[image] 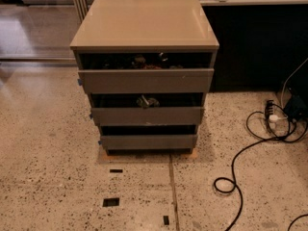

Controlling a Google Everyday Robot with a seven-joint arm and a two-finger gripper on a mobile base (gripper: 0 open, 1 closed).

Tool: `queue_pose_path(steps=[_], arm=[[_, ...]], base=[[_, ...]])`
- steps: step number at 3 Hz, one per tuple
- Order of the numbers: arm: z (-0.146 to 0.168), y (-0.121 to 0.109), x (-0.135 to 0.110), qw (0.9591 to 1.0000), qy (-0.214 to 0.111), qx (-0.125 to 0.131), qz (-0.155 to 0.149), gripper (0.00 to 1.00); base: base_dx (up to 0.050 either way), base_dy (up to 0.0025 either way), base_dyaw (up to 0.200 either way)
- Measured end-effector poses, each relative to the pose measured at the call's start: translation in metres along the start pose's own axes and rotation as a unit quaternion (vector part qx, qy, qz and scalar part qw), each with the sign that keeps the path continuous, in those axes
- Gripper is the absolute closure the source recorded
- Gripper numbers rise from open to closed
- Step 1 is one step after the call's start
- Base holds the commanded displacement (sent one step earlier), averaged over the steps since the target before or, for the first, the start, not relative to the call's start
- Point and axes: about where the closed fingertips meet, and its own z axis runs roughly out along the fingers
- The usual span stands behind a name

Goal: Place redbull can into top drawer

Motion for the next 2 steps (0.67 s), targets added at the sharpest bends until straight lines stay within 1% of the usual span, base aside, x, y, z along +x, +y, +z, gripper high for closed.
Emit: queue_pose_path(steps=[2], arm=[[0.0000,0.0000,0.0000,1.0000,0.000,0.000,0.000,0.00]], base=[[0.000,0.00000,0.000]])
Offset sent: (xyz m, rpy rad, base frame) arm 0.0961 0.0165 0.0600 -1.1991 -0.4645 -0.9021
